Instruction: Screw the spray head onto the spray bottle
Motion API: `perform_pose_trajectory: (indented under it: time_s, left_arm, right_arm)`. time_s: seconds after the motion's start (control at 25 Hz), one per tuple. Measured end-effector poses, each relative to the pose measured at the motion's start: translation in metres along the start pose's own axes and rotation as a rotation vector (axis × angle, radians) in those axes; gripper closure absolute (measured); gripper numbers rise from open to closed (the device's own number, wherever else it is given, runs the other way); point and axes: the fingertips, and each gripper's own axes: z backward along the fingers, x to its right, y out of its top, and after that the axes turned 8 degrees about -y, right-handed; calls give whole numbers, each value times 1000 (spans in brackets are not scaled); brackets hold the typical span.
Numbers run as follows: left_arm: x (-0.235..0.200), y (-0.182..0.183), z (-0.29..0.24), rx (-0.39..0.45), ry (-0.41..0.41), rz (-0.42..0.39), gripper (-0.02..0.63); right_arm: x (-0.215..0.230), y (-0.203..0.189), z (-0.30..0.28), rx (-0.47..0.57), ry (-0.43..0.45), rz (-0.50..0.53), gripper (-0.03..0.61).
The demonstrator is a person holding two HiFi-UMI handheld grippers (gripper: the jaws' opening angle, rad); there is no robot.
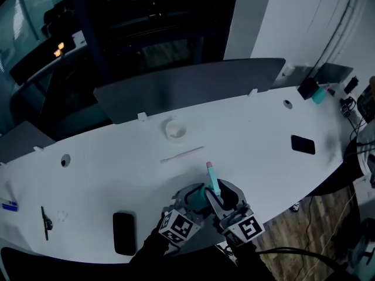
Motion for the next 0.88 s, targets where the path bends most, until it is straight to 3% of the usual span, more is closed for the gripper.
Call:
perform_pose_trajectory:
  time_s: [0.2,0.88]
  left_arm:
    - [0,0,-1,2,2,7,279]
    - [3,0,-2,20,5,19,279]
  right_arm:
    - [-6,1,-1,5,36,24,440]
    - [-4,-2,10,51,-31,74,440]
